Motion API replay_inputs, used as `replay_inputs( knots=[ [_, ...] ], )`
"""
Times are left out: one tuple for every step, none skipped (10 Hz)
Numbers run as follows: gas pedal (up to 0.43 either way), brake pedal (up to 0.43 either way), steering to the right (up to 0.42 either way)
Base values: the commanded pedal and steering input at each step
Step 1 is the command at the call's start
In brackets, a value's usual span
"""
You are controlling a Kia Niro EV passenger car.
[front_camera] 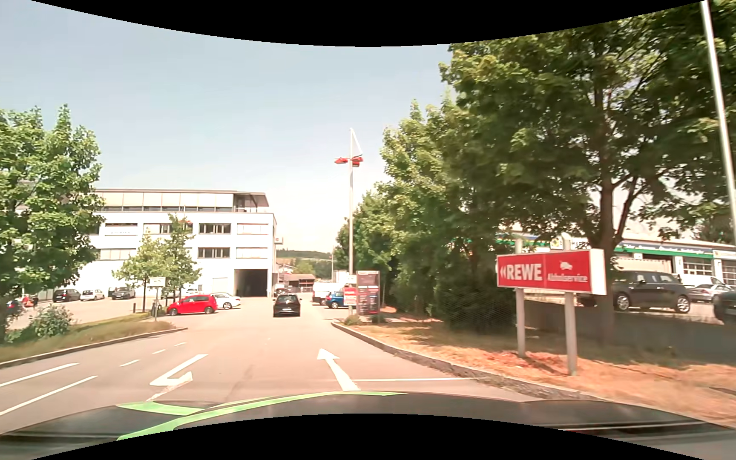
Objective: Follow the waypoints while adhering to traffic rules and regulations
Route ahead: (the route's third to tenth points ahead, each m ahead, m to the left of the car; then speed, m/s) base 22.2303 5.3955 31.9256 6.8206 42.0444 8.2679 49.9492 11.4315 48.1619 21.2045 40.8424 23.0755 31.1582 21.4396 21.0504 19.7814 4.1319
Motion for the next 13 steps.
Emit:
replay_inputs(
  knots=[
    [0.11,0.0,-0.302],
    [0.087,0.0,-0.27],
    [0.079,0.0,-0.249],
    [0.079,0.0,-0.218],
    [0.079,0.0,-0.19],
    [0.047,0.0,-0.158],
    [0.02,0.0,-0.124],
    [0.008,0.0,-0.098],
    [0.008,0.0,-0.082],
    [0.008,0.0,-0.06],
    [0.008,0.0,-0.041],
    [0.008,0.0,-0.03],
    [0.008,0.0,-0.016]
  ],
)
